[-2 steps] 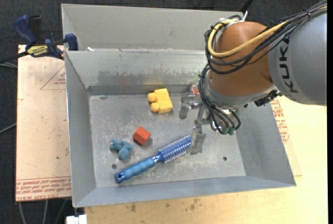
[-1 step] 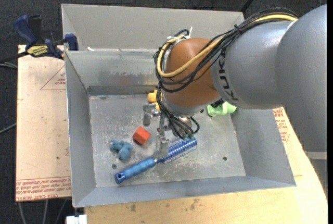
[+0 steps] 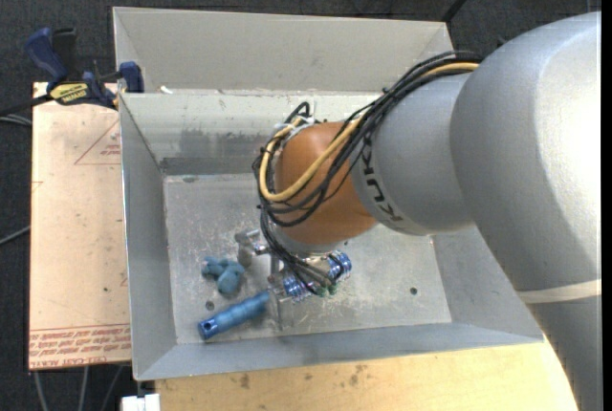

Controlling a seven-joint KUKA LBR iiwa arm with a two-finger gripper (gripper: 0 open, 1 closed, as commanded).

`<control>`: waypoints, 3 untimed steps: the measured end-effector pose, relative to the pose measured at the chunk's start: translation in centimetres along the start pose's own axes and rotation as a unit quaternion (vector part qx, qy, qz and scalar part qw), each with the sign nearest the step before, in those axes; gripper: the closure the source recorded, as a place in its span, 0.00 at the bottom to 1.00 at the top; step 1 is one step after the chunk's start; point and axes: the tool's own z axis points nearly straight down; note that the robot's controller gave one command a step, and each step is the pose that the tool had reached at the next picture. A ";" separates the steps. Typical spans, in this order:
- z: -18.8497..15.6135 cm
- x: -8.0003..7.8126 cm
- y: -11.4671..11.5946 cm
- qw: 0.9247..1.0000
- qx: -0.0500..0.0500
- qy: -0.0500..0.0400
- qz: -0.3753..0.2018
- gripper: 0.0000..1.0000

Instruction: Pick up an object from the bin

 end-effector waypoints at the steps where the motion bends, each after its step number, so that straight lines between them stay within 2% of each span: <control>1: 0.0 -0.1 0.0 1.000 -0.001 -0.003 0.001 1.00; 2: 0.1 -3.8 3.3 1.000 0.002 0.001 -0.002 1.00; 3: 0.0 -12.4 -3.4 1.000 0.000 -0.003 -0.001 1.00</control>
Offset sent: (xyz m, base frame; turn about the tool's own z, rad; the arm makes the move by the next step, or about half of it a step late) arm 0.0000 0.0000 0.0000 0.0000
